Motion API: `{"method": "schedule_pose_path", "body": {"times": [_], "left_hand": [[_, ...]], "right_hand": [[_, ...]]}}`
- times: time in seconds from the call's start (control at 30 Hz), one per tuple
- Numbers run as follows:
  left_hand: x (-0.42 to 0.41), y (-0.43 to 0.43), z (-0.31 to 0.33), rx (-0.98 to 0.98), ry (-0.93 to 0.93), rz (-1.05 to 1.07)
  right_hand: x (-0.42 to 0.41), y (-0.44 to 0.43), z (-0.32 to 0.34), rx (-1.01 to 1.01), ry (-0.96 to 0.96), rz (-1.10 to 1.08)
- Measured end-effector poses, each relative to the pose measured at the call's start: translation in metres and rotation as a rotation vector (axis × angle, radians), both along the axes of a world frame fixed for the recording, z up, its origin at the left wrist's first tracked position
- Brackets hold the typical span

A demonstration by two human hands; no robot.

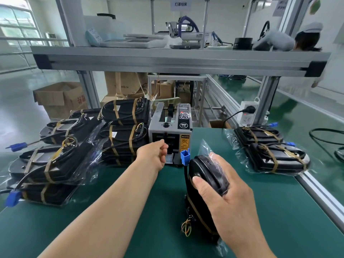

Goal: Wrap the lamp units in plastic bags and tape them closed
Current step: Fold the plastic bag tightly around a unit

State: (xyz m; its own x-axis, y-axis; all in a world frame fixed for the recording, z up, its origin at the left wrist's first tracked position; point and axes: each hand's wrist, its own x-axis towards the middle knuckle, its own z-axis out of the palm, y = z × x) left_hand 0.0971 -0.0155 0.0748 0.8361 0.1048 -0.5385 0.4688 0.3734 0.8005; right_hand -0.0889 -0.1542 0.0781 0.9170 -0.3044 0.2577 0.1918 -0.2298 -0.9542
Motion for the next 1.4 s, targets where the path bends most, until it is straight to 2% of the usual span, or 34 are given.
{"method": "schedule_pose_path", "body": {"times": [0.23,0.37,0.47,0.6,0.7,0.8,0.93,1.4], "left_hand": [[0.005,-0.012,0.001,-0.084,0.007,0.165],[-0.006,-0.016,0.005,-0.081,-0.069,0.257],[-0.036,-0.007,0.012,-0.024,-0.236,0.141],[-0.097,0.017,0.036,-0.009,-0.581,-0.167],[-0.132,0.018,0.059,0.168,-0.707,-0.406],[-0.142,0.007,0.069,0.346,-0.732,-0.496],[-0.136,0.000,0.068,0.452,-0.715,-0.482],[-0.136,-0.012,0.065,0.447,-0.685,-0.456]], "right_hand": [[0.000,0.001,-0.001,-0.031,-0.002,0.003],[0.000,-0.003,0.001,-0.025,-0.009,0.022],[0.000,-0.009,0.002,-0.004,0.010,0.067],[0.001,-0.013,0.003,-0.066,0.017,0.095],[0.002,-0.014,0.003,-0.105,0.015,0.125],[0.002,-0.011,0.005,-0.124,-0.004,0.136],[0.001,-0.008,0.006,-0.106,-0.022,0.146],[0.002,-0.005,0.002,-0.144,-0.058,0.129]]}}
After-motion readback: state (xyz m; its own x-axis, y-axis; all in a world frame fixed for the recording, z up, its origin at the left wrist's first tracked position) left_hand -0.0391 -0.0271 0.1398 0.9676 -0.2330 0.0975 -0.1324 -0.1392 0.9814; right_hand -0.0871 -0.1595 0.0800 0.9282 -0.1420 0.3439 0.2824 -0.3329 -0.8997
